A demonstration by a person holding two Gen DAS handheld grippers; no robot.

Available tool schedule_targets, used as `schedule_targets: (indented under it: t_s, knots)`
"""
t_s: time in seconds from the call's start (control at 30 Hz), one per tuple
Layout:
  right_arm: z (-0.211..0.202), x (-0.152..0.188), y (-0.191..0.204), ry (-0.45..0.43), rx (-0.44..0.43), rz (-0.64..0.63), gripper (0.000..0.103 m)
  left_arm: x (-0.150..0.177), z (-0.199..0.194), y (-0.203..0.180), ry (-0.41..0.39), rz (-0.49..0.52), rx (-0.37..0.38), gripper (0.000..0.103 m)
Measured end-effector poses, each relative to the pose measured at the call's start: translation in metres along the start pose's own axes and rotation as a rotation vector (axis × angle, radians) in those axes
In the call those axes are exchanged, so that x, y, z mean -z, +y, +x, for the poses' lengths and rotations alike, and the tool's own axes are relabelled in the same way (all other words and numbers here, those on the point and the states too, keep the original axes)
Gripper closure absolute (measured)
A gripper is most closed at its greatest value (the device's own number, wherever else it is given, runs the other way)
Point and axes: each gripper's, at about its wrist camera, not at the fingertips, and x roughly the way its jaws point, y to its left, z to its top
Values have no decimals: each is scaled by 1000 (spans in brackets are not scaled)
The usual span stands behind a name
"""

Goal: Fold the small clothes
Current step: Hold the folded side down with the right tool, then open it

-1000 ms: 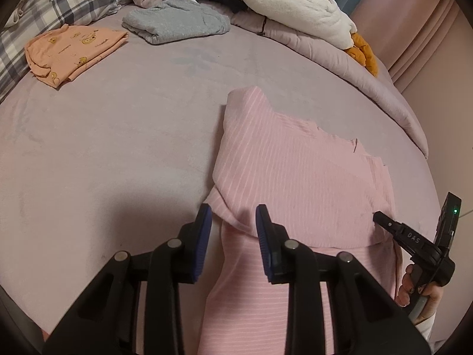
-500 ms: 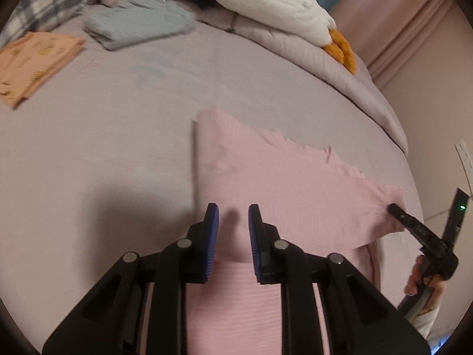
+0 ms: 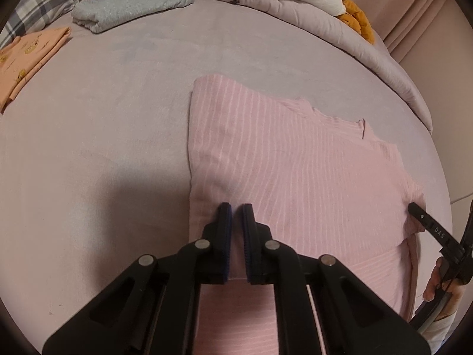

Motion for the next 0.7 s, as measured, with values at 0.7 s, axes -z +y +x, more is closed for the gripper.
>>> schedule_targets:
  t_s: [0.7]
  knots:
    - [12, 3, -3, 5, 20, -10, 98, -3, 4, 3, 22, -50, 16, 94]
